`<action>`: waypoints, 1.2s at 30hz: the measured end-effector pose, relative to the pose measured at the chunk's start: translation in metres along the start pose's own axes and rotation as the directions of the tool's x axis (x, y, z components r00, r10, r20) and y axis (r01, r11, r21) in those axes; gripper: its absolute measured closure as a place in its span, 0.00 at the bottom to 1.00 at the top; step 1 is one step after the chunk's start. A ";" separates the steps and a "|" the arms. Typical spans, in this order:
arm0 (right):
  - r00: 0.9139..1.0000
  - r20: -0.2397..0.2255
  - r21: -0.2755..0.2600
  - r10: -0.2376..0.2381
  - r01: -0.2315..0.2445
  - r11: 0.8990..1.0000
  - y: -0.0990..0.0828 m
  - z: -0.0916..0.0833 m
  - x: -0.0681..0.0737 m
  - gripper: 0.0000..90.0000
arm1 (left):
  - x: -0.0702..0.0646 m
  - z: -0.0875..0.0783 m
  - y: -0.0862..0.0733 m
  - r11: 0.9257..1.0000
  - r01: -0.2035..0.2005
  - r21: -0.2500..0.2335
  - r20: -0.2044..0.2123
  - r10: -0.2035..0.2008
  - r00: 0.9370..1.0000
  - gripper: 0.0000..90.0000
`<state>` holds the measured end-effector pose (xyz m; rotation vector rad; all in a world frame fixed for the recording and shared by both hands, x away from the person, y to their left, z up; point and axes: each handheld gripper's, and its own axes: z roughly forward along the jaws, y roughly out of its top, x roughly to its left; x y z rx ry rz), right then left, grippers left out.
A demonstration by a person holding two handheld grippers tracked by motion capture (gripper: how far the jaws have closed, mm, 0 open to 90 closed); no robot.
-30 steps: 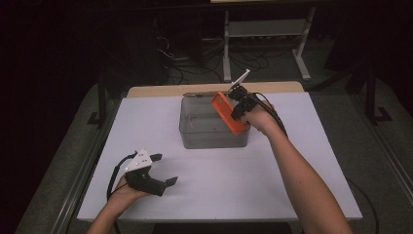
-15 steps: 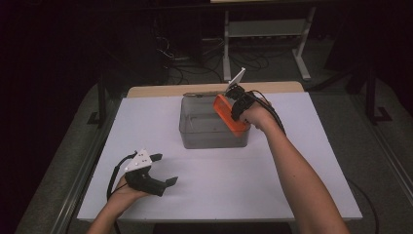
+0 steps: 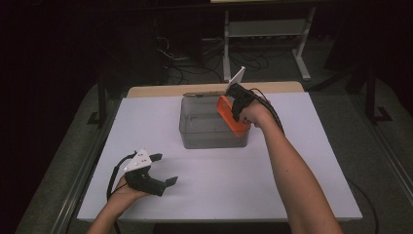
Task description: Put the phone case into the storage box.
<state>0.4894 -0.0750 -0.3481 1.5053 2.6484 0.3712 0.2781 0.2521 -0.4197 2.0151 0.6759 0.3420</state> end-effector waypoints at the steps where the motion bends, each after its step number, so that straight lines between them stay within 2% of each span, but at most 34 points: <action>1: 1.000 0.003 0.004 0.005 -0.005 1.000 0.000 0.000 -0.001 0.90 | 0.000 0.000 0.000 1.000 0.001 -0.003 -0.001 -0.001 1.000 0.00; 7: 0.998 0.010 0.026 0.061 -0.061 0.998 0.005 0.000 -0.003 0.90 | 0.001 -0.002 0.000 1.000 0.004 -0.012 -0.006 -0.004 1.000 0.00; 15: 0.991 0.027 0.055 0.130 -0.131 0.990 0.007 0.000 -0.005 0.90 | 0.001 -0.002 0.000 1.000 0.007 -0.015 -0.004 -0.007 1.000 0.00; 25: 0.978 0.036 0.071 0.204 -0.206 0.976 0.009 -0.002 -0.004 0.90 | -0.001 -0.002 0.002 1.000 0.002 -0.017 -0.001 -0.002 1.000 0.00; 36: 0.960 0.062 0.112 0.274 -0.280 0.954 0.013 0.009 0.001 0.90 | -0.001 -0.001 0.002 1.000 0.004 -0.024 0.011 -0.003 1.000 0.00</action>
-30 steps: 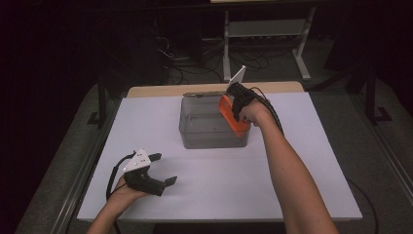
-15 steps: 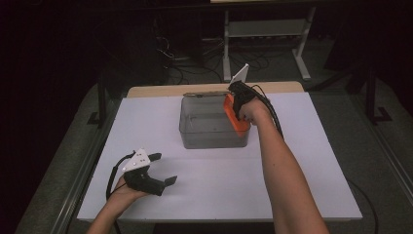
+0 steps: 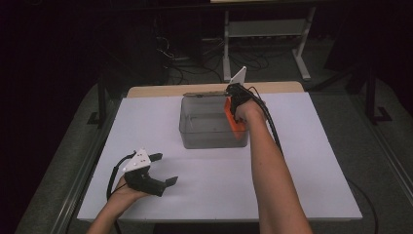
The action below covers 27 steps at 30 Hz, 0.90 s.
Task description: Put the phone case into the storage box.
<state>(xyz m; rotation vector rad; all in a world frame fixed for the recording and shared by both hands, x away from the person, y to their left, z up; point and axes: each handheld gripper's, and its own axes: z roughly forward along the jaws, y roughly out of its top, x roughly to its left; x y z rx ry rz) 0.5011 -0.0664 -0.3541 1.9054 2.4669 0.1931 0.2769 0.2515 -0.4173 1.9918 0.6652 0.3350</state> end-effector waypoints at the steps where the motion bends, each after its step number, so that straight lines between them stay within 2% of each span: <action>1: 1.000 0.004 0.001 0.002 -0.002 1.000 0.000 0.001 0.001 0.90 | 0.000 0.000 0.000 1.000 0.000 0.000 0.001 0.000 1.000 0.00; 10: 0.999 0.011 0.016 0.035 -0.035 0.999 0.001 0.004 0.002 0.89 | -0.001 0.001 0.001 1.000 -0.001 0.000 0.004 0.001 1.000 0.00; 27: 0.998 0.022 0.048 0.059 -0.060 0.997 -0.001 0.013 0.003 0.89 | -0.001 0.001 0.001 1.000 -0.001 0.001 0.006 0.001 1.000 0.00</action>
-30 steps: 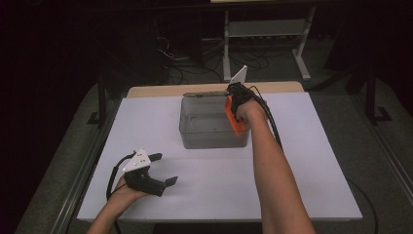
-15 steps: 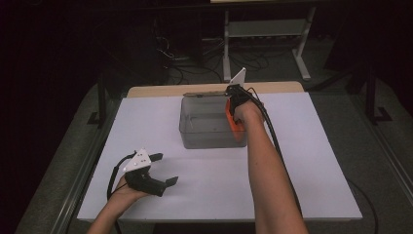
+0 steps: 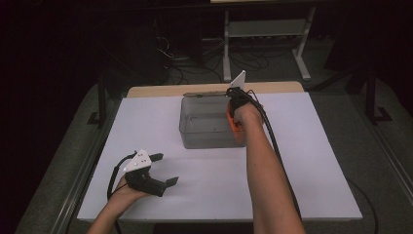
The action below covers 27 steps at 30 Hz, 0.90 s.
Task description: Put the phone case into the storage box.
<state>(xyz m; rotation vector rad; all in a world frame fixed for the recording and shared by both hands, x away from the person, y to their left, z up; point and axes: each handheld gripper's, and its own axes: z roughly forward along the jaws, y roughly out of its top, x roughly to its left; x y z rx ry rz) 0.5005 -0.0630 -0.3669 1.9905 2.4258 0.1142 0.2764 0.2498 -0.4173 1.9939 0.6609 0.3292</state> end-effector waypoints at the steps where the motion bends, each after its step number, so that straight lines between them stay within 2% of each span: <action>1: 1.000 0.000 0.002 0.000 0.000 1.000 0.000 0.001 0.000 0.89 | 0.000 0.000 0.000 1.000 0.001 0.000 0.000 -0.001 1.000 0.00; 19: 1.000 0.009 -0.001 -0.016 0.016 1.000 -0.001 0.000 0.000 0.83 | 0.000 0.000 0.000 1.000 -0.001 -0.002 0.003 0.001 1.000 0.00; 27: 0.999 0.024 -0.026 -0.029 0.030 0.999 0.000 -0.012 -0.001 0.80 | 0.000 0.001 0.000 1.000 -0.004 0.001 0.002 0.004 1.000 0.00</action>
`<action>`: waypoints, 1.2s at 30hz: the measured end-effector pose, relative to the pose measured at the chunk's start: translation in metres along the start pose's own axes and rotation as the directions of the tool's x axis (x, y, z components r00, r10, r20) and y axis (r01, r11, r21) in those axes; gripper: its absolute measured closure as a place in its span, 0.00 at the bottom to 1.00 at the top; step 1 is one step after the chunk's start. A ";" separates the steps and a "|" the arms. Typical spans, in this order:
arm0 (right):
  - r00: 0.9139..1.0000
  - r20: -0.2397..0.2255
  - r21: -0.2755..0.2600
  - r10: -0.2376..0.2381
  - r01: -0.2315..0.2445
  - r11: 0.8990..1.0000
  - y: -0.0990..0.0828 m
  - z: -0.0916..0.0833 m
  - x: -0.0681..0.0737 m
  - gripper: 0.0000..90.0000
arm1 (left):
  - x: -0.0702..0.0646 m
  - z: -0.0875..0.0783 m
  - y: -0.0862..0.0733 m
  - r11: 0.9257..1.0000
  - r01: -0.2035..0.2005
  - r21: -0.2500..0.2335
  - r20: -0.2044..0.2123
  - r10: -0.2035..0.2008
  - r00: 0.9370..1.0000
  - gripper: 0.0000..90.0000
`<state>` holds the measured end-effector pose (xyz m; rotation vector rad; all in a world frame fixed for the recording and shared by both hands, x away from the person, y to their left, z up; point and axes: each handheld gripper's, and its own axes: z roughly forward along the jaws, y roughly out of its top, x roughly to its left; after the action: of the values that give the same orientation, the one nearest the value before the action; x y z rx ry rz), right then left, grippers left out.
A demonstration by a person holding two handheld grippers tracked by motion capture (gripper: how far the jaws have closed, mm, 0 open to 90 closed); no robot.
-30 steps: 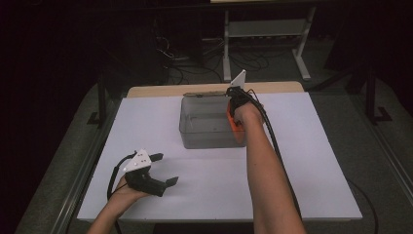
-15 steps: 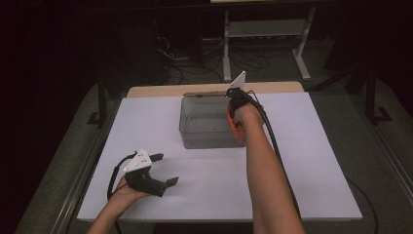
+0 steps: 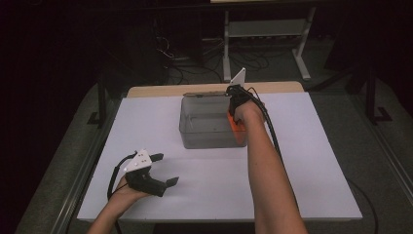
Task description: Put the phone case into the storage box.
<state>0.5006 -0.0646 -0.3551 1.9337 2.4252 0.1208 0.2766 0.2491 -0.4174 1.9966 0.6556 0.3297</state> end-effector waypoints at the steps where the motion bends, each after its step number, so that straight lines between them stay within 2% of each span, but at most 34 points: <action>1: 1.000 0.001 -0.002 -0.001 0.001 1.000 0.000 -0.001 0.000 0.80 | 0.000 0.000 0.000 1.000 0.000 0.000 0.000 0.000 1.000 0.00; 16: 0.999 0.019 -0.048 -0.032 0.033 0.998 0.001 -0.023 0.000 0.77 | 0.000 0.000 0.000 1.000 -0.002 0.003 -0.001 0.002 1.000 0.00; 24: 0.996 0.003 -0.104 -0.086 0.086 0.991 -0.001 -0.031 -0.002 0.71 | 0.000 0.000 0.000 1.000 -0.004 0.005 -0.002 0.004 1.000 0.00; 32: 0.986 -0.020 -0.164 -0.166 0.160 0.973 -0.006 -0.035 -0.003 0.60 | 0.001 0.001 0.000 1.000 -0.004 0.009 -0.004 0.004 1.000 0.00; 34: 0.983 -0.028 -0.184 -0.183 0.175 0.967 -0.008 -0.035 -0.004 0.54 | 0.001 0.000 -0.001 1.000 -0.003 0.009 -0.005 0.003 1.000 0.00; 36: 0.976 -0.029 -0.209 -0.214 0.204 0.957 -0.011 -0.035 -0.004 0.46 | 0.001 0.001 -0.001 1.000 -0.002 0.005 -0.004 0.002 1.000 0.00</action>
<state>0.4886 -0.0724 -0.3208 1.5990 2.5163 0.4004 0.2778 0.2497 -0.4183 2.0015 0.6580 0.3336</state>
